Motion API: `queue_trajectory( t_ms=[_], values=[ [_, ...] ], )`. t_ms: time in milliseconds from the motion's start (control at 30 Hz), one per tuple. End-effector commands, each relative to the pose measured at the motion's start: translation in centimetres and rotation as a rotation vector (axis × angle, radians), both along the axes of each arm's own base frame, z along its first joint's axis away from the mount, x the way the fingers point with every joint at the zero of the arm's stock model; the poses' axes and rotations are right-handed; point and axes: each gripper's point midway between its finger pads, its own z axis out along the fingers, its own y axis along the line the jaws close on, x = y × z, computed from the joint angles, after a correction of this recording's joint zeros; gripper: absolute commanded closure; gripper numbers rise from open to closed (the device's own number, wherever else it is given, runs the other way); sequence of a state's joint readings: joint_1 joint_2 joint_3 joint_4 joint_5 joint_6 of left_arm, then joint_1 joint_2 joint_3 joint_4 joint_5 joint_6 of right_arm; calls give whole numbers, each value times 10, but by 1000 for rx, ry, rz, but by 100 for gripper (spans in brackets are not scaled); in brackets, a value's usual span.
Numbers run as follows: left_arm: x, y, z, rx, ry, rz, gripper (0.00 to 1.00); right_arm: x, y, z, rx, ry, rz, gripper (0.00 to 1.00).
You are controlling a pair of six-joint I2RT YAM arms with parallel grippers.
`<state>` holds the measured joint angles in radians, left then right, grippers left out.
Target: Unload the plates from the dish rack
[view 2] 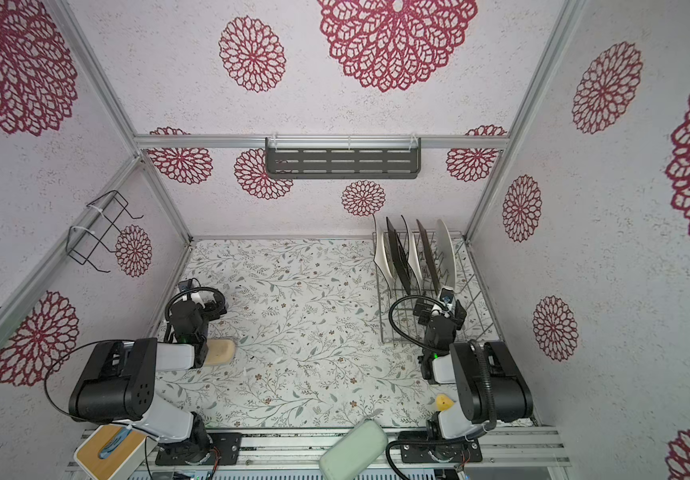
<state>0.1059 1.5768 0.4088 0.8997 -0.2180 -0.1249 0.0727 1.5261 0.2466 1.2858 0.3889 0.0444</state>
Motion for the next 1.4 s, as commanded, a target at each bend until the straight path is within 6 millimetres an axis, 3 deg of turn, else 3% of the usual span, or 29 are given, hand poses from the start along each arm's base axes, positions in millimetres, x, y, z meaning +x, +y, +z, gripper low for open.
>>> queue_trajectory(
  t_ms=[0, 1367],
  values=[
    [3, 2, 11, 2, -30, -2, 3, -5, -7, -19, -4, 67, -27, 1],
    [2, 2, 11, -6, -29, -11, 3, -7, -7, -16, -5, 55, -27, 1]
  ],
)
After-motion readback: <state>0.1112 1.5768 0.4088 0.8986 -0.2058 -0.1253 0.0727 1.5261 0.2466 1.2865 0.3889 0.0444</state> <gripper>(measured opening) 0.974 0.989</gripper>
